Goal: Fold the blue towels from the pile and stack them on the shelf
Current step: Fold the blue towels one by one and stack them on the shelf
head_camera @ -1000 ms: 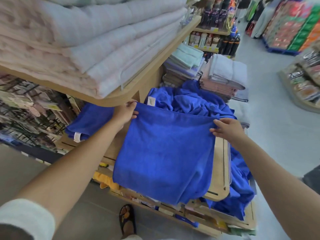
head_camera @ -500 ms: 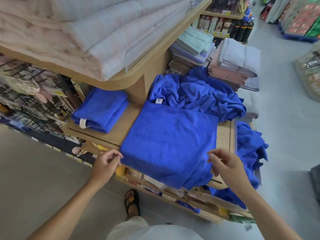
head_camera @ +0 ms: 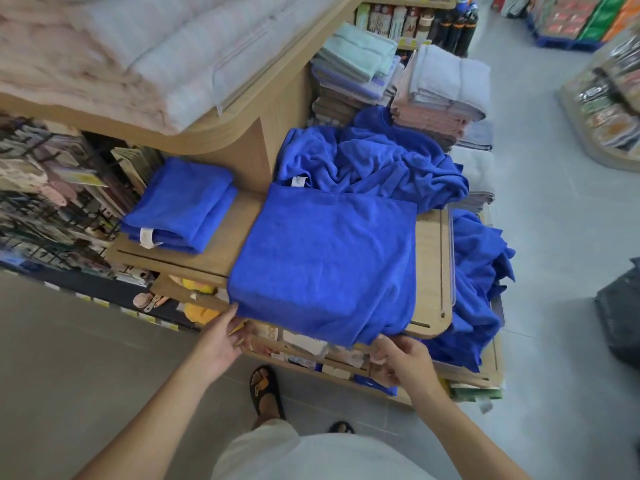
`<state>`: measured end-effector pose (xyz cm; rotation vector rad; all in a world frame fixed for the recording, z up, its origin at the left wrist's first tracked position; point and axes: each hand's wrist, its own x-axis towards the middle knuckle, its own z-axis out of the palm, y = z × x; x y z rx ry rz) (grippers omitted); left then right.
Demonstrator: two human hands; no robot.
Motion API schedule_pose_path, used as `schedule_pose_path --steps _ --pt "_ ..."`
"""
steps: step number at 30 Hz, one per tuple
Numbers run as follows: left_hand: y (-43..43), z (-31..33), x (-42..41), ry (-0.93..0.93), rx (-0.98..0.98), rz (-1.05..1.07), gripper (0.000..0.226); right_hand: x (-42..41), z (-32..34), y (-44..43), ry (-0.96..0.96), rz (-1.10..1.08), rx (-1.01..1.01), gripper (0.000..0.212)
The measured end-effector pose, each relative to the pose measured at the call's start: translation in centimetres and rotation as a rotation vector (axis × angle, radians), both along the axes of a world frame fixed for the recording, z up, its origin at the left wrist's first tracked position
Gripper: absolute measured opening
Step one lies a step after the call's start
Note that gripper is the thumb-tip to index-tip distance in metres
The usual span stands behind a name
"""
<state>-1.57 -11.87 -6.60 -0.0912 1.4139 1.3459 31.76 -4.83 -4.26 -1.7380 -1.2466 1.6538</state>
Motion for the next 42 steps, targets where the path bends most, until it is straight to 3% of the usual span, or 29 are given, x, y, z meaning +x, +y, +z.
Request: schedule_pose_path --steps 11,15,18,20,22,25,35,42 --pt "0.0 -1.5 -1.3 0.032 0.011 0.061 0.029 4.1 -2.0 -0.7 0.147 -0.159 -0.094 0.011" --pt "0.3 -1.8 -1.1 0.022 0.018 0.064 0.040 3.9 -1.9 -1.1 0.172 -0.124 -0.127 0.016" --pt "0.1 -2.0 -1.1 0.012 0.018 0.089 0.041 3.6 -1.5 -1.9 -0.022 -0.168 0.263 0.030" --pt "-0.2 -2.3 -1.3 0.004 0.022 0.093 0.037 3.9 -1.3 -2.3 -0.095 -0.079 0.521 0.029" --pt "-0.5 -2.4 -1.4 -0.003 0.023 0.086 0.037 3.8 -1.0 -2.6 -0.148 0.070 0.609 0.026" --pt "-1.0 -2.5 -1.3 0.000 0.024 0.073 0.042 2.7 -1.0 -2.5 -0.222 0.161 0.586 0.019" --pt "-1.8 -2.3 -1.3 0.118 0.041 0.063 0.028 5.0 -2.9 -2.0 -0.134 0.036 0.332 0.022" --pt "-1.9 -2.1 -1.4 0.155 0.060 0.004 0.039 4.3 -2.3 -1.6 0.096 -0.042 0.244 0.022"
